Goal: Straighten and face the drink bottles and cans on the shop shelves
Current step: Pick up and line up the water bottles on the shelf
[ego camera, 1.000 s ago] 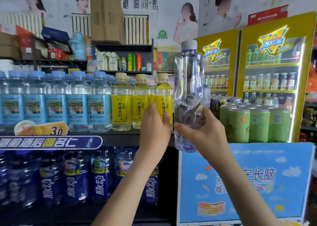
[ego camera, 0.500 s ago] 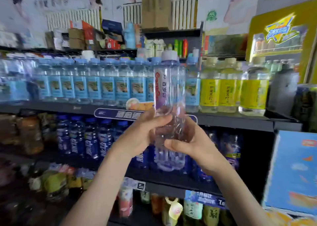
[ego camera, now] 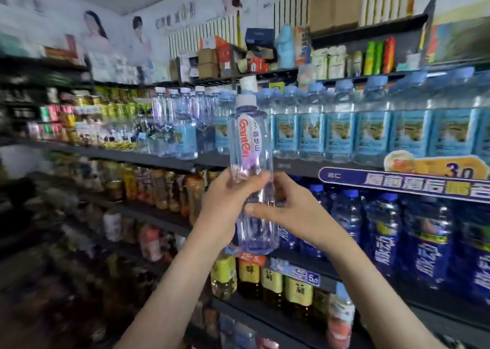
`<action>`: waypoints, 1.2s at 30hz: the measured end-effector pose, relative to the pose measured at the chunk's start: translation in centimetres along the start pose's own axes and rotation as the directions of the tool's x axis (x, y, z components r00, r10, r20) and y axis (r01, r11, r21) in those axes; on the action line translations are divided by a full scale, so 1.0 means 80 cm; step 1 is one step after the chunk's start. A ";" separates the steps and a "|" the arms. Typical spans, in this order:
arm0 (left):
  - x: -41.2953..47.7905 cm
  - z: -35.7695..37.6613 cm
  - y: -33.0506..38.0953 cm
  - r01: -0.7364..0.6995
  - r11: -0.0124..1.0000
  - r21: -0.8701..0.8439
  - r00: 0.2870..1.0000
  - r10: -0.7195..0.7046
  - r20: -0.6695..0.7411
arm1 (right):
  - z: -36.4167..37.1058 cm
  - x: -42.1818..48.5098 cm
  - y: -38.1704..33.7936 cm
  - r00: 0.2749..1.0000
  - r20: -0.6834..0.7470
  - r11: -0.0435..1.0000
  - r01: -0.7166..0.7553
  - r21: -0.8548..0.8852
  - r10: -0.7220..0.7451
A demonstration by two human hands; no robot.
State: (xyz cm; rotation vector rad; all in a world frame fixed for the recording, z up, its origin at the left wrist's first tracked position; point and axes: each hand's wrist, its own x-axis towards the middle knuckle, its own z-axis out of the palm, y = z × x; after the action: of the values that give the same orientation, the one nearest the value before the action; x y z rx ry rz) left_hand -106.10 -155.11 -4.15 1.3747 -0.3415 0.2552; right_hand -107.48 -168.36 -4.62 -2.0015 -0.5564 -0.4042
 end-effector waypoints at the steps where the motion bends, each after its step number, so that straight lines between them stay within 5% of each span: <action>1: 0.006 -0.017 -0.002 -0.005 1.000 0.023 1.000 0.005 -0.019 | 0.017 0.014 -0.002 1.000 0.001 1.000 0.023 -0.018 -0.023; 7: 0.072 -0.130 0.005 -0.121 0.884 0.452 0.978 0.185 -0.101 | 0.107 0.103 -0.011 0.985 -0.025 0.985 0.170 0.009 -0.170; 10: 0.123 -0.176 0.004 -0.152 0.841 0.519 0.960 0.250 -0.125 | 0.145 0.159 -0.004 0.977 -0.076 0.977 0.205 0.051 -0.201; 19: 0.296 -0.244 -0.013 -0.246 0.869 0.430 0.927 0.341 -0.158 | 0.178 0.307 0.045 0.917 -0.317 0.965 0.194 -0.177 -0.242; 26: 0.389 -0.248 -0.015 -0.332 0.880 0.339 0.939 0.342 0.032 | 0.193 0.357 0.070 0.790 -0.568 0.958 0.079 -0.277 -0.230; 36: 0.427 -0.258 -0.017 -0.407 0.876 0.260 0.906 0.350 0.240 | 0.222 0.375 0.048 0.687 -0.671 0.911 -0.033 -0.411 -0.278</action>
State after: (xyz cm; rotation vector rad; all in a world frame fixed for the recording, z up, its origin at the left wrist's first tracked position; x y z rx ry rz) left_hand -72.25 -135.74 4.40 1.6347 -0.7596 0.5254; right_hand -79.33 -147.79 -0.68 -1.9555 -0.0970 -1.4212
